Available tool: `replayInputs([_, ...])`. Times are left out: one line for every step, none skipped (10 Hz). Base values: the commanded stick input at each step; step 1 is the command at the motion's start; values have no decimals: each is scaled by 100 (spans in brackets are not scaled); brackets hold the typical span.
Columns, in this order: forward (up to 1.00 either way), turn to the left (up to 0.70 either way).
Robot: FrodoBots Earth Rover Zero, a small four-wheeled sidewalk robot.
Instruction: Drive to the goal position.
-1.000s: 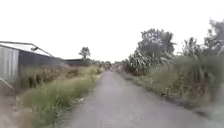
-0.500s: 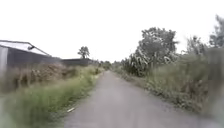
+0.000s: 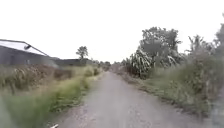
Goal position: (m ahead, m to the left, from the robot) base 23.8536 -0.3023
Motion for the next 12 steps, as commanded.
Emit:
replayInputs([100, 0])
replayInputs([100, 0])
replayInputs([100, 0])
replayInputs([100, 0])
replayInputs([100, 0])
replayInputs([100, 0])
replayInputs([100, 0])
replayInputs([100, 0])
replayInputs([100, 0])
replayInputs([100, 0])
replayInputs([100, 0])
replayInputs([100, 0])
